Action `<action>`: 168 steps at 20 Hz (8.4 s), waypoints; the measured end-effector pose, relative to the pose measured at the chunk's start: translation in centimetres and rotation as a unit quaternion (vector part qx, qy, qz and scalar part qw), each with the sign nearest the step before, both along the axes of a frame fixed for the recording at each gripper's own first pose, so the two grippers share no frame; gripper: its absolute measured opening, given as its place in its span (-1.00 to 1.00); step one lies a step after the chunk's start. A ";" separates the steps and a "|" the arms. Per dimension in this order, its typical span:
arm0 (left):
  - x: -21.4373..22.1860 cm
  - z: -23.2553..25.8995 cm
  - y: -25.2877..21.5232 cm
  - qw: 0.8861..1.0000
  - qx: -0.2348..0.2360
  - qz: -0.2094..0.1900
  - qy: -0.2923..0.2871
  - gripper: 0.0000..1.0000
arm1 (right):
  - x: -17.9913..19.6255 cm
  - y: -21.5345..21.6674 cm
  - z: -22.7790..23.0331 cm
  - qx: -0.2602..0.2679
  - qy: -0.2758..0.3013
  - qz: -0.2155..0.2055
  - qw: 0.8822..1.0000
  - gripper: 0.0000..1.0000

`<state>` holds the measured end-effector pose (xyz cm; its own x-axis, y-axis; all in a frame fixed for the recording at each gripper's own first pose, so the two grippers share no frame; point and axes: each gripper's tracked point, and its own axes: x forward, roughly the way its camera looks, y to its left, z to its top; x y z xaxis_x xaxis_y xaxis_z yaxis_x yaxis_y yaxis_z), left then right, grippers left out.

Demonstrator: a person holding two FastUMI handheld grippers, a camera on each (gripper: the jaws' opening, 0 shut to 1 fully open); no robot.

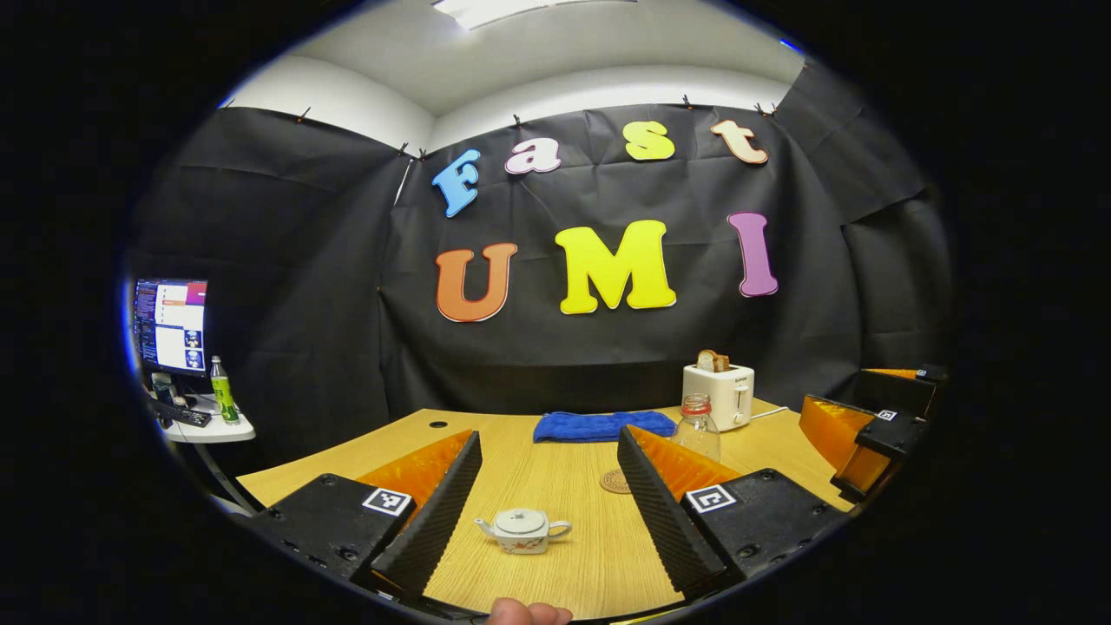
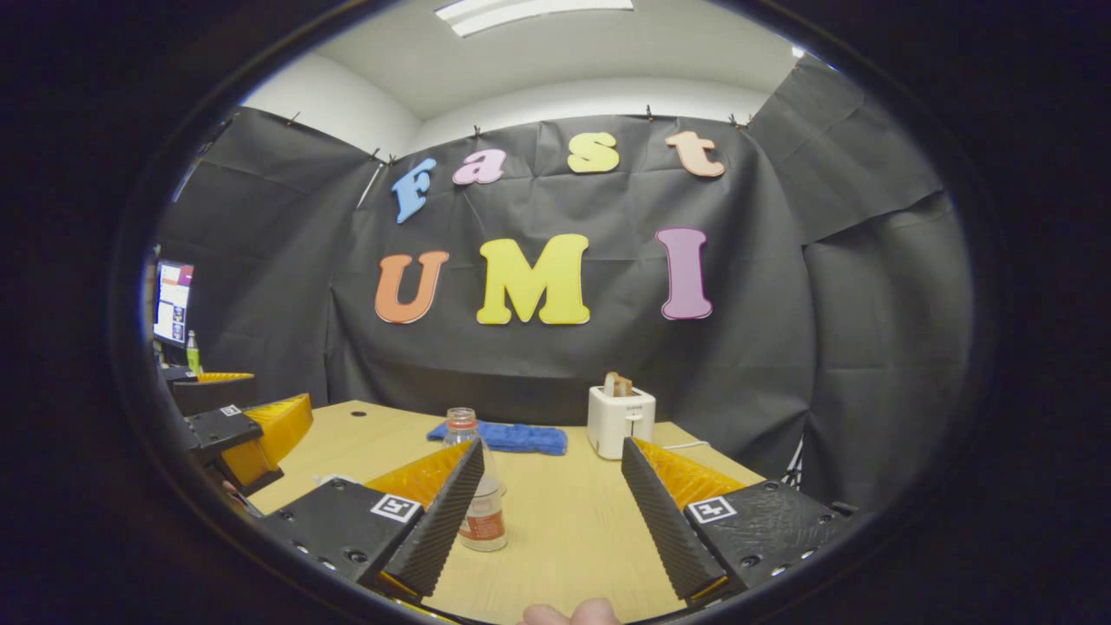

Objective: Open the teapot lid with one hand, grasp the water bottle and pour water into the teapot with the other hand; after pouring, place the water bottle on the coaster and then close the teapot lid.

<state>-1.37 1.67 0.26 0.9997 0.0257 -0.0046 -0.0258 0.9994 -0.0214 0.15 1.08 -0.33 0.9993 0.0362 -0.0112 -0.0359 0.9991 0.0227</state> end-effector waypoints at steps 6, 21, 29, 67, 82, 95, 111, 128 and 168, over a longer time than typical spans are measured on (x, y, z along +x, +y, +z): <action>0.1 -0.6 -0.9 1.000 -0.005 -0.019 0.006 0.96 | 0.6 0.2 -1.9 0.001 0.014 0.014 1.000 0.94; 4.1 -10.0 1.8 0.995 -0.002 -0.030 0.094 0.96 | 2.8 -2.6 -7.3 0.022 0.049 0.021 0.998 0.91; 7.6 -13.2 2.9 0.989 0.010 -0.028 0.142 0.60 | 4.0 -4.6 -8.7 0.032 0.060 0.014 0.998 0.94; 2.5 -7.7 6.4 0.996 -0.016 -0.027 0.088 -0.93 | 10.6 9.2 -14.2 0.003 0.126 0.151 0.980 0.93; 1.4 -8.4 10.6 0.996 -0.041 -0.009 0.084 -0.93 | 13.7 9.4 -12.3 -0.380 0.075 0.138 0.912 0.45; 1.5 -8.5 12.9 0.996 -0.039 0.000 0.086 -0.93 | 14.4 13.4 -12.9 -0.659 -0.056 0.140 0.737 0.46; 1.3 -8.9 14.3 0.995 -0.047 0.003 0.093 -0.93 | 14.5 16.7 -11.8 -0.748 -0.131 0.141 0.635 0.46; 0.9 -8.6 15.0 0.994 -0.054 0.006 0.090 -0.93 | 14.2 18.6 -8.2 -0.816 -0.226 0.098 0.523 0.45; 1.0 -7.3 12.8 0.996 -0.046 -0.006 0.075 -0.93 | 13.2 14.0 -4.4 -0.167 0.052 0.180 0.968 0.46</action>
<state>-0.33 14.52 -7.01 0.9879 0.0070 -0.1551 -0.0241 0.9937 -0.1090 13.35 15.12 -4.74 0.9151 0.3592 -0.1832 -0.3987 0.8742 -0.2772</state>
